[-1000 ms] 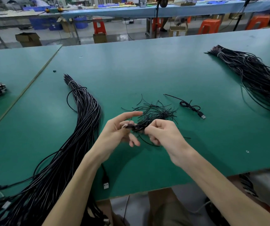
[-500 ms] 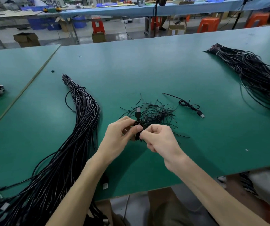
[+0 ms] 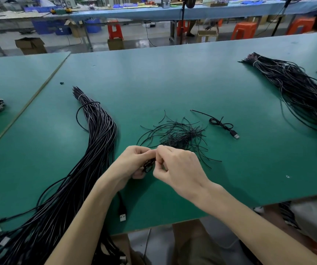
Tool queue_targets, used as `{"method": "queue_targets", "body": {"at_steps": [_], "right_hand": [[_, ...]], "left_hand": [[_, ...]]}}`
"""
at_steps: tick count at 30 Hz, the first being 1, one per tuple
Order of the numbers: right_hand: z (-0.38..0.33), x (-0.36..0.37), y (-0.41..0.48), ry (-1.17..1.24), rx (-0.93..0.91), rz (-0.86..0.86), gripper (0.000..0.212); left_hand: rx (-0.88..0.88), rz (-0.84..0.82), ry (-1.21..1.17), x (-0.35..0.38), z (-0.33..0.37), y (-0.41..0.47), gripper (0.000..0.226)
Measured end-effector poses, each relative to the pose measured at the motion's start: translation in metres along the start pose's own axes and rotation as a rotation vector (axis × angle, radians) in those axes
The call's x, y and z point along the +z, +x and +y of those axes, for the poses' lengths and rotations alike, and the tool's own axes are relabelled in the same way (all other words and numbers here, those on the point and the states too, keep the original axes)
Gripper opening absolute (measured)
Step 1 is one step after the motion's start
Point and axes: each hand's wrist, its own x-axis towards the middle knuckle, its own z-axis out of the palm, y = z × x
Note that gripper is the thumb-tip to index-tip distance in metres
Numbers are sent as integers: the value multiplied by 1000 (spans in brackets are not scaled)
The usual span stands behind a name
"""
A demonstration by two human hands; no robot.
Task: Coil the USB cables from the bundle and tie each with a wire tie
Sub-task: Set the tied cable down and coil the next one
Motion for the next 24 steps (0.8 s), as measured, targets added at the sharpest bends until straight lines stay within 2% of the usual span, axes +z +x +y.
{"method": "queue_targets", "body": {"at_steps": [2,4,8,14,19,24], "right_hand": [[4,0,2,56,64,5,22],[10,2,3,226,217,-7,22],[19,5,-1,540,455,20,20],[27,11,-9,857,642,50,14],[21,15,-10,1009,689,82,14],[15,18,-9,1034,650,111,10]], "left_hand": [[56,19,-38,-2,-1,1,57],[111,31,-62,-3,-1,2,60],[155,-2,-42,-3,-3,2,28],[165,45,-76,-4,-3,1,26],[161,66,-113,-5,-4,2,31],[193,43,-143,-6,-5,2,31]]}}
